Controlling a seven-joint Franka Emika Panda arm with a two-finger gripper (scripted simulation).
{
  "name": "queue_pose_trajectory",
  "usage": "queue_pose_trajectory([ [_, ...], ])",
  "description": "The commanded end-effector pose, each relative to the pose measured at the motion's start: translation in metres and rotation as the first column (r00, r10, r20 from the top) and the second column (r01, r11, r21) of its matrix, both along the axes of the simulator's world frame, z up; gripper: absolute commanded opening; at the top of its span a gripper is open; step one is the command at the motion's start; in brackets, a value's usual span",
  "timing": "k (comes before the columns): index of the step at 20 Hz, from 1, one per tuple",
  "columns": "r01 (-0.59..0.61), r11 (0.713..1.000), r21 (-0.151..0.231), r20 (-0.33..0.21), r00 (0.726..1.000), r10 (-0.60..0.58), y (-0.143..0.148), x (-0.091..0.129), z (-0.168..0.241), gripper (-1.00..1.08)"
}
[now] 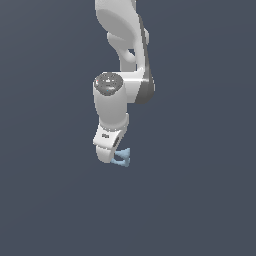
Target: Pick up the object and move it to a goal position.
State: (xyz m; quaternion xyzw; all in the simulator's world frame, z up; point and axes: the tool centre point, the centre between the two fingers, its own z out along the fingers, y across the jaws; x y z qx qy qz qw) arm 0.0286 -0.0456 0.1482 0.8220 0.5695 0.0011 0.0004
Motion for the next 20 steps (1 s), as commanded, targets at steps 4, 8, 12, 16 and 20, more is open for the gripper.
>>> queue_pose_trajectory([
  [4,-0.058,0.998,0.000,-0.002,0.998,0.058,-0.003,0.001,-0.002,1.00],
  [8,-0.073,0.997,-0.001,-0.002,0.997,0.073,-0.004,0.001,-0.002,1.00],
  [12,-0.070,0.998,-0.001,-0.002,0.998,0.070,-0.004,0.001,-0.004,1.00],
  [16,-0.071,0.997,0.000,-0.002,0.997,0.071,-0.004,0.000,-0.016,1.00],
  [20,-0.073,0.997,0.000,-0.002,0.997,0.073,-0.004,0.000,-0.037,1.00],
])
